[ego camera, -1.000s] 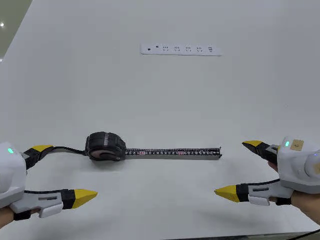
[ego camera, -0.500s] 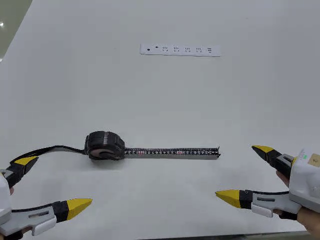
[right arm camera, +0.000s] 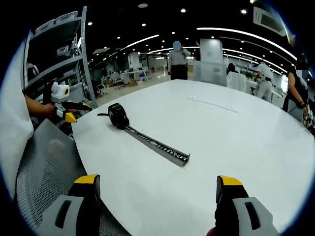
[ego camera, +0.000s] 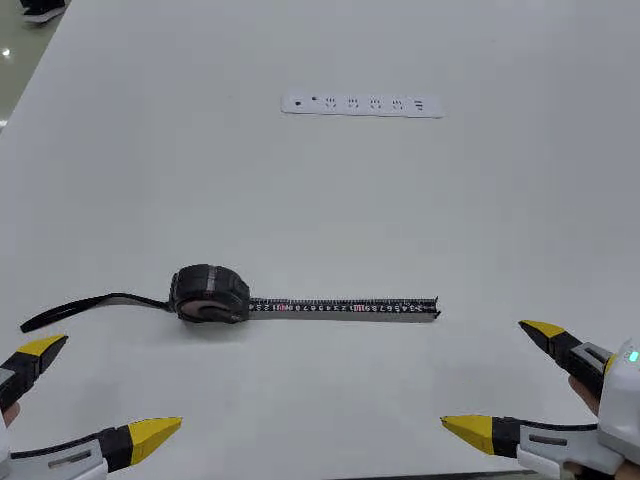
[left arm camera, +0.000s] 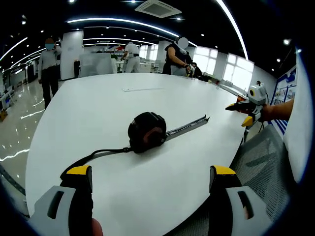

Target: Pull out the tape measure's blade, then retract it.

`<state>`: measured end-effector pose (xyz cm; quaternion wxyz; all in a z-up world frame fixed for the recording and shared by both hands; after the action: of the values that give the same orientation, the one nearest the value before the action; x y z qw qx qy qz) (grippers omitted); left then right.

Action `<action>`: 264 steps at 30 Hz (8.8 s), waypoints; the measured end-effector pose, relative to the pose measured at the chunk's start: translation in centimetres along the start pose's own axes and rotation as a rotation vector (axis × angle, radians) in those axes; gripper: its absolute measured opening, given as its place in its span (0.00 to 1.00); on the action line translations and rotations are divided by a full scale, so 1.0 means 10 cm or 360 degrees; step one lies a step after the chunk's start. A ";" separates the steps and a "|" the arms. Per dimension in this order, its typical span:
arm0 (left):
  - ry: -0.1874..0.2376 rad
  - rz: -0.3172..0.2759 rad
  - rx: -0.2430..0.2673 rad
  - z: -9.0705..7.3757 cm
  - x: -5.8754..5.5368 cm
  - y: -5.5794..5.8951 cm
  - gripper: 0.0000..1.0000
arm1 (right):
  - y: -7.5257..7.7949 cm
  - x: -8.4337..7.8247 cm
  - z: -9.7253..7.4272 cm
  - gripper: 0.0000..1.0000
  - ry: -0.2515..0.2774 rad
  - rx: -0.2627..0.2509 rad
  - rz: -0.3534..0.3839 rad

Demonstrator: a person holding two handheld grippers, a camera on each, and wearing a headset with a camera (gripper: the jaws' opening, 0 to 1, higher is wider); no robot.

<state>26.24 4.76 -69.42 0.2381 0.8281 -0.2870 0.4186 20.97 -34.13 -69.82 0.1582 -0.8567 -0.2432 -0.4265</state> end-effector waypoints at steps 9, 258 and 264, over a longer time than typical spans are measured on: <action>0.0008 -0.0011 0.0000 -0.01 0.02 0.00 0.96 | 0.01 0.02 0.01 0.99 0.0006 0.0005 0.0004; 0.0039 -0.0496 0.0496 1.29 0.34 -0.14 0.57 | -0.48 0.62 2.05 0.11 -0.0238 0.0799 -0.0655; 0.0044 -0.0506 0.0490 1.29 0.34 -0.14 0.57 | -0.53 0.65 2.09 0.11 -0.0231 0.0819 -0.0638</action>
<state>36.03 -3.37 -73.69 0.1758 0.8837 -0.0824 0.4259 35.07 -17.90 -76.52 0.2648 -0.7518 -0.5172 -0.3116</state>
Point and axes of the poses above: the centre of the closed fingertips' face, and the gripper's own axes: z roughly forward along the fingers, y roughly to its right, x roughly out of its top, the point moved 4 cm from there along -z, roughly backward along the fingers, and after that the axes turned 2 degrees about -x, right-handed, at the moved point
